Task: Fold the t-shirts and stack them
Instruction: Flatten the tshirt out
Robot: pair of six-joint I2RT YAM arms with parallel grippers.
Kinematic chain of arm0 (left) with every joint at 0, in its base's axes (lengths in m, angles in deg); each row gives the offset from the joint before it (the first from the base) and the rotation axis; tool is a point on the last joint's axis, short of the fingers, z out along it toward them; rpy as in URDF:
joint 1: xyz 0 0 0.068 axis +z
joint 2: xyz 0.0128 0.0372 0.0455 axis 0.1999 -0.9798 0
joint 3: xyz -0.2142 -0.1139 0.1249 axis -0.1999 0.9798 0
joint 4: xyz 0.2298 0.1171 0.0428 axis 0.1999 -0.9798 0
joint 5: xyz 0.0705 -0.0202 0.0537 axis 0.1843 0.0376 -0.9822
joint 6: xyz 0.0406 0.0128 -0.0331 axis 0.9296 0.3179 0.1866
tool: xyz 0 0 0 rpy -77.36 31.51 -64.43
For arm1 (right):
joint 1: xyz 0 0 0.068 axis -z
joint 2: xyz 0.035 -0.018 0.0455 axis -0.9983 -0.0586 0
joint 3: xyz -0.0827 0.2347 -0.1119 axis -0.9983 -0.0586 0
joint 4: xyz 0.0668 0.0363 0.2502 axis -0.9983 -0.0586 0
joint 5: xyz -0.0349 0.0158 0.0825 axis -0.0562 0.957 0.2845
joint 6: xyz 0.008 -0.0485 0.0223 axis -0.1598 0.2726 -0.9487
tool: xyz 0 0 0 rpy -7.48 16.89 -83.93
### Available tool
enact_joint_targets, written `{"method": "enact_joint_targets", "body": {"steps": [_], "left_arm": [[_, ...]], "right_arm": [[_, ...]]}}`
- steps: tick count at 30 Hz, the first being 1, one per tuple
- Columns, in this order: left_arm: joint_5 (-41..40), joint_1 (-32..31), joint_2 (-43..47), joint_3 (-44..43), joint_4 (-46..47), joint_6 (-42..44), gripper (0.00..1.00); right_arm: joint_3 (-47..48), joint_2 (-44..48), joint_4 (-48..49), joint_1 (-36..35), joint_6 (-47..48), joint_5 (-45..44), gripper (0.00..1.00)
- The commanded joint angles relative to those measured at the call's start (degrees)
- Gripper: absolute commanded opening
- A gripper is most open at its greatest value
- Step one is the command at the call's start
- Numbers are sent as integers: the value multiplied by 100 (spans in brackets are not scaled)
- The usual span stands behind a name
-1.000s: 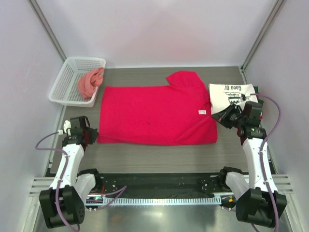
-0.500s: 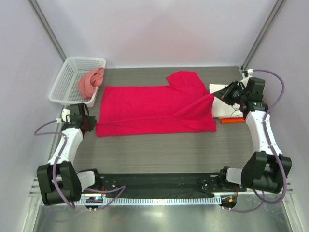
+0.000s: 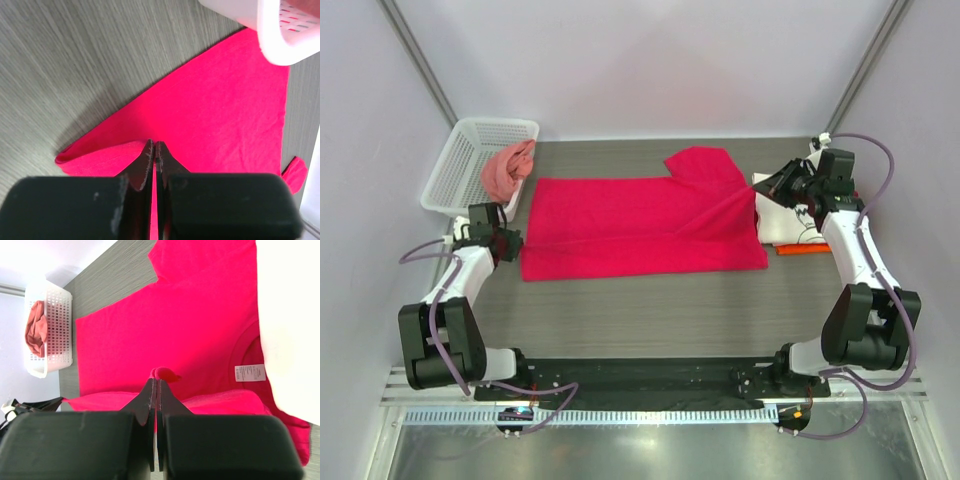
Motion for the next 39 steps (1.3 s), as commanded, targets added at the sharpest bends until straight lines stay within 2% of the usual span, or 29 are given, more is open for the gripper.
{"method": "enact_joint_targets", "body": {"steps": [1, 14, 15, 17, 18, 19, 20, 21, 24, 29, 33, 35, 39], "left_arm": [[-50, -38, -107, -238, 347, -69, 0], [-173, -223, -854, -387, 759, -237, 0], [-182, -214, -890, -413, 768, -202, 0], [-139, -214, -960, -554, 751, -44, 11], [-138, -232, -952, -615, 681, 114, 27], [-156, -223, -830, -590, 628, 159, 40], [-156, -249, -741, -529, 628, 211, 50], [-182, -249, -601, -450, 611, 264, 70], [-358, -258, 40, -54, 505, 334, 94], [-315, -258, 1015, 454, 58, 511, 96], [-95, -267, 1726, 1279, 65, 178, 91], [-68, -258, 2018, 1650, 222, -68, 89], [-129, -258, 2598, 2240, 408, -394, 84]], "right_arm": [[283, -72, 373, -69, 22, -148, 1], [749, -827, 522, -245, -13, -438, 2], [836, -880, 522, -253, -39, -447, 19], [872, -890, 514, -262, -101, -647, 55], [803, -785, 487, -280, -118, -718, 79], [715, -680, 470, -358, -136, -824, 84], [592, -505, 470, -420, -145, -1155, 86], [313, -172, 461, -490, -154, -1280, 86], [-416, 383, 478, -657, -355, -1799, 87], [-1727, 1683, 557, -754, -1276, -2414, 84], [-3131, 2633, 593, -860, -1997, -2880, 73], [-3538, 3115, 628, -877, -2297, -3223, 69], [-4276, 3425, 689, -877, -2781, -3558, 60]]}}
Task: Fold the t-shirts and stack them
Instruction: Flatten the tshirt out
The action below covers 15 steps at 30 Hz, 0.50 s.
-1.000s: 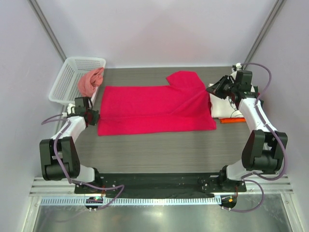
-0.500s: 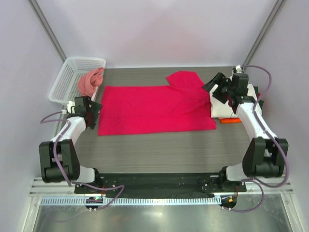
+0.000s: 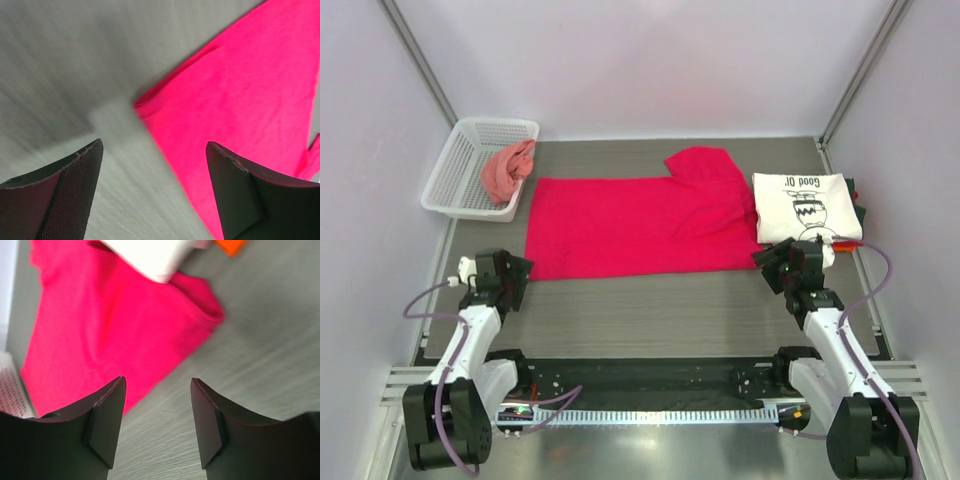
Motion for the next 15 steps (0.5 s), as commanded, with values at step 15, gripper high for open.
{"method": "enact_joint_targets", "body": {"steps": [15], "left_arm": [[162, -13, -848, 573, 1211, -869, 77]], "right_arm": [[-764, -1834, 2318, -34, -1483, -1169, 47]]}}
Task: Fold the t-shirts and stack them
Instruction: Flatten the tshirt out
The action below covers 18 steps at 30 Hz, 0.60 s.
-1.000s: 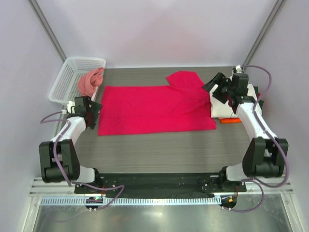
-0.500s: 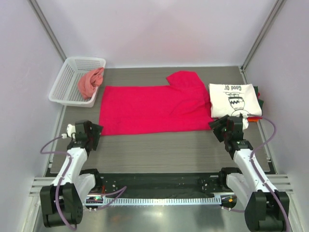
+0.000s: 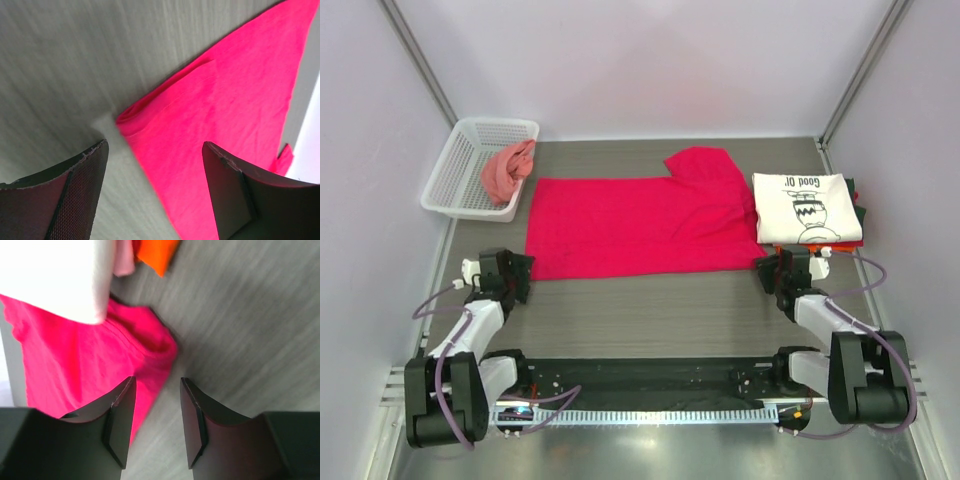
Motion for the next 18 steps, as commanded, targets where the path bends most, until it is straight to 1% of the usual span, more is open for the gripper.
{"method": "enact_joint_targets", "body": {"steps": [1, 4, 7, 8, 9, 10, 12, 13, 14, 16, 18], "left_arm": [[31, -20, -383, 118, 199, -179, 77], [22, -11, -612, 127, 305, -214, 77], [13, -11, -700, 145, 332, -249, 73], [-4, -20, -700, 162, 340, -267, 70], [-39, -11, -674, 171, 340, -267, 68], [-65, -20, -648, 206, 349, -276, 66], [-153, -11, -560, 259, 332, -276, 62], [-180, -20, -542, 268, 340, -284, 62], [-197, -11, -525, 276, 332, -285, 58], [-224, -11, -524, 294, 332, -328, 56], [-224, -11, -551, 277, 332, -337, 51]], "right_arm": [[32, -405, 680, -34, -185, -433, 45], [224, -748, 751, -34, -106, -381, 42], [322, -881, 716, -34, -106, -459, 24], [322, -881, 725, -34, -115, -468, 11], [313, -855, 725, -42, -115, -477, 5], [304, -820, 725, -51, -89, -503, 2], [278, -723, 690, -69, -45, -591, 1], [269, -688, 689, -69, -27, -591, 1], [260, -670, 681, -69, -18, -618, 1], [260, -609, 672, -69, 17, -609, 1], [260, -591, 672, -69, 35, -592, 1]]}}
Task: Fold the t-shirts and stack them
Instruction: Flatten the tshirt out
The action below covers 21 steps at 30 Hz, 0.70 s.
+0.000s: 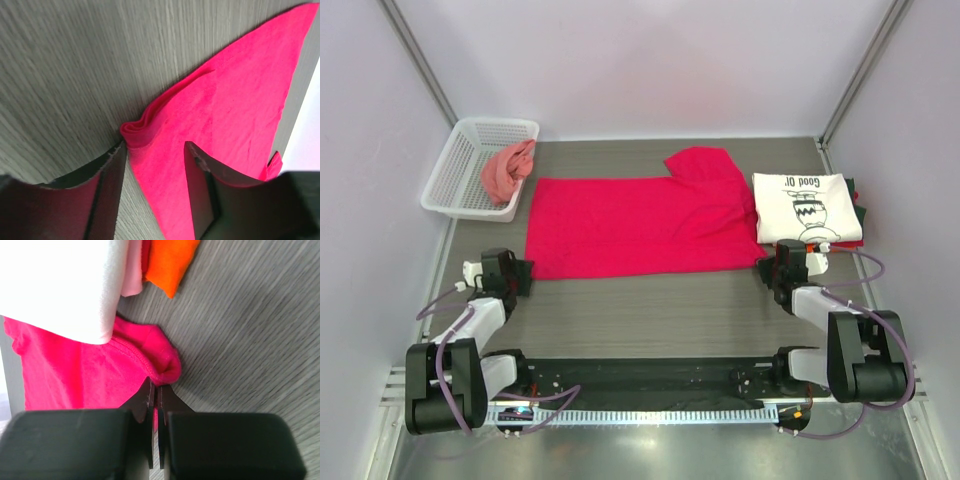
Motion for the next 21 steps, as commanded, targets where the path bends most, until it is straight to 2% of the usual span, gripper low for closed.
{"method": "enact_joint_targets", "body": {"steps": [1, 2, 9, 13, 16, 21], "left_arm": [[-169, -18, -81, 154, -411, 10, 49], [-143, -9, -81, 154, -420, 10, 43], [-248, -18, -37, 189, -482, 28, 23], [-196, -18, -116, 102, -394, 150, 0], [-195, -18, -3, -12, -437, 362, 0], [-117, -9, 209, -328, -805, 353, 0]], "right_arm": [[57, 159, 62, -19, 131, -296, 1], [57, 159, 62, -19, 140, -296, 1], [66, 132, 97, -19, 166, -244, 1], [162, 141, -122, -19, 227, -270, 1], [329, 281, -552, -19, 262, -384, 1], [680, 913, -1307, -440, 70, -718, 1]]}}
